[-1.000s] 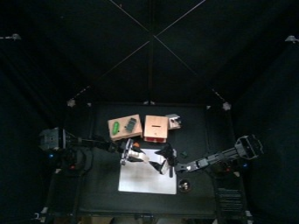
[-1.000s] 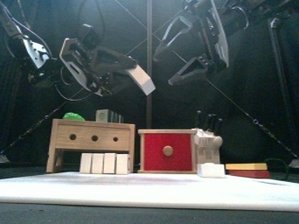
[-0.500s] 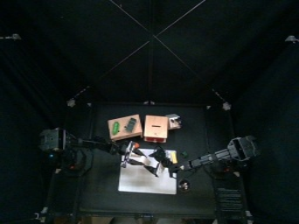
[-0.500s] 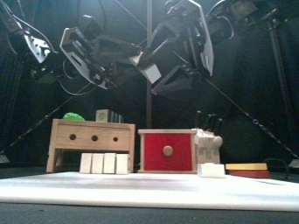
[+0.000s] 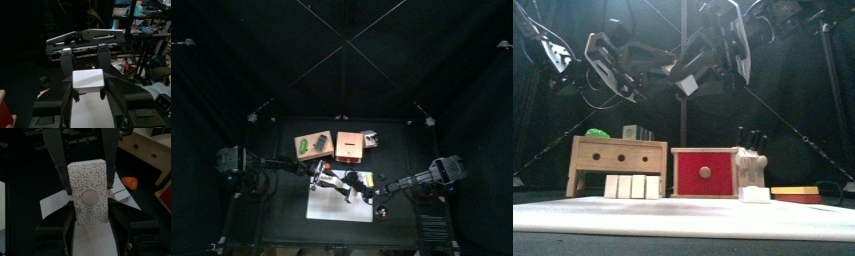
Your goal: Hand over rice to right arm
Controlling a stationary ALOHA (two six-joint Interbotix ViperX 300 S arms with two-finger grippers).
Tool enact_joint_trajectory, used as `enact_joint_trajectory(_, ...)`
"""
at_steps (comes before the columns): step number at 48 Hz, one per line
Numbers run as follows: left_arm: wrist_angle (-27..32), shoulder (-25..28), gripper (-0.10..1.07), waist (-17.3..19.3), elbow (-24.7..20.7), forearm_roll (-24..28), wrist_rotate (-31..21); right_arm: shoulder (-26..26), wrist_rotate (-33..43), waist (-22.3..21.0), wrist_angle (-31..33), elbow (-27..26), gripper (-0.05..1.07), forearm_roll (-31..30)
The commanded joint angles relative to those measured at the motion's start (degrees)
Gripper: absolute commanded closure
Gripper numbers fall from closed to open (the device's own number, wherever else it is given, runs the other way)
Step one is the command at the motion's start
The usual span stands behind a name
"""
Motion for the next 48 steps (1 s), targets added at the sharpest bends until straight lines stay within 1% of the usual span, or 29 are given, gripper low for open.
enact_joint_trajectory(1, -0.3, -0.5, 0.27, 0.2, -0.9, -0.5, 0.1, -1.0, 0.2, -0.3, 0.1, -1.5, 0.50, 0.3)
enact_joint_trajectory(3, -0.3, -0.5, 0.24, 0.2, -0.9, -0.6, 0.1, -1.0, 0.2, -0.3, 0.1, -1.5, 0.50, 0.3)
enact_joint_trajectory(8, -0.3, -0.5, 0.11, 0.2, -0.8, -2.4, 0.1, -1.0, 0.2, -0.3, -0.4, -1.5, 0.50, 0.4)
enact_joint_trajectory(12, -0.3, -0.5, 0.07, 0.2, -0.7, -3.3, 0.2, -0.8, 0.2, -0.2, -0.5, -1.4, 0.50, 0.6)
enact_joint_trajectory(18, -0.2, -0.9, 0.06, 0.2, -0.6, -3.7, 0.2, -0.7, 0.2, -0.3, -0.6, -1.4, 0.50, 0.9)
enact_joint_trajectory(22, -0.3, -1.6, 0.06, 0.3, -0.1, -5.5, 0.3, -0.7, 0.2, -0.2, -0.5, -1.1, 0.50, 1.6)
enact_joint_trajectory(28, -0.8, -2.5, 0.06, 0.5, 0.8, -5.4, 0.3, -0.7, 0.2, -0.2, -0.6, -0.9, 0.50, 1.8)
enact_joint_trajectory(36, -0.9, -5.2, 0.06, 1.1, 3.5, -5.6, 0.3, -0.7, 0.2, -0.4, -0.5, -0.5, 0.50, 2.4)
enact_joint_trajectory(41, -0.9, -5.3, 0.06, 1.3, 3.7, -5.6, 0.3, -0.7, 0.2, -0.4, -0.6, -0.4, 0.50, 2.5)
enact_joint_trajectory(48, -0.8, -6.4, 0.06, 2.0, 5.4, -5.6, 0.3, -1.9, 0.2, -0.4, -0.6, 0.7, 0.50, 5.0)
